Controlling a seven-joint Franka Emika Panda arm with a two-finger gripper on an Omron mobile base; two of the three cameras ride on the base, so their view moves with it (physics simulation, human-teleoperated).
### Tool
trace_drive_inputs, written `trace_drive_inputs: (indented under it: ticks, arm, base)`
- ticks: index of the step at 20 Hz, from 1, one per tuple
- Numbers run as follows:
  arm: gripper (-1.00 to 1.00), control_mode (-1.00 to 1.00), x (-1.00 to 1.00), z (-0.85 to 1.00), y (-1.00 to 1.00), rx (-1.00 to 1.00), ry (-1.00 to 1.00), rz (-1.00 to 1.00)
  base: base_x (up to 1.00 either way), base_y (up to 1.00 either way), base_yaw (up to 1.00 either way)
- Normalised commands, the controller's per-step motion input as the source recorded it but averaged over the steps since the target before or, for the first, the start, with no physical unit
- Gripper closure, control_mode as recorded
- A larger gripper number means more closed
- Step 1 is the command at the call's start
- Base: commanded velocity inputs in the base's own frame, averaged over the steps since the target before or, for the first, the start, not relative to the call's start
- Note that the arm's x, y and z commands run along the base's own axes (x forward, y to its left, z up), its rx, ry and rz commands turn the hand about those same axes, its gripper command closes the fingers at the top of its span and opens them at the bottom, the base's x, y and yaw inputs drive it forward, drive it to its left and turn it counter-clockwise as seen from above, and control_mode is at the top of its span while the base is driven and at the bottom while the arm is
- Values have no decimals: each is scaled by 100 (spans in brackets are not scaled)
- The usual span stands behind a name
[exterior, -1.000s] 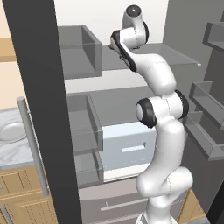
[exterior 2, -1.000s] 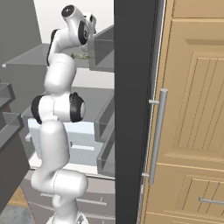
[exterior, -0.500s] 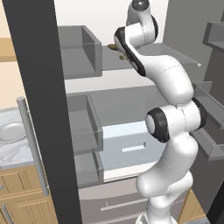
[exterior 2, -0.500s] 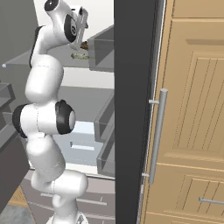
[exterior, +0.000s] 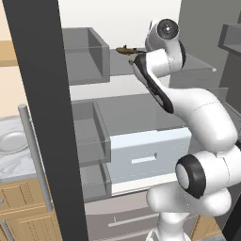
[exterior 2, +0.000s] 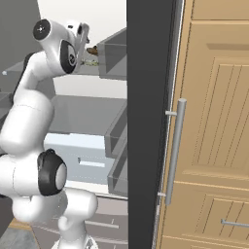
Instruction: Place the fish on the counter behind the older fish on the same shelf of the fridge to maintain FIFO order. Close the fridge door when finished.
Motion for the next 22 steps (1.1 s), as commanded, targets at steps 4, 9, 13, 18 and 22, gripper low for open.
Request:
trace_drive_inputs:
  ticks: [4, 9, 13, 18, 22]
  arm:
    - [-100, -100, -100, 0, 20, 3, 0, -1]
    - [-100, -100, -100, -7, 0, 3, 0, 0]
    - [-100, -100, -69, -49, 8, -1, 5, 0]
    - [-100, -100, -9, -48, 9, 0, 11, 0]
    - [-100, -100, -30, -35, 0, 0, 5, 0]
  base:
    - [0, 0, 0]
    - [0, 0, 0]
    - [0, 0, 0]
    - [0, 0, 0]
    - [0, 0, 0]
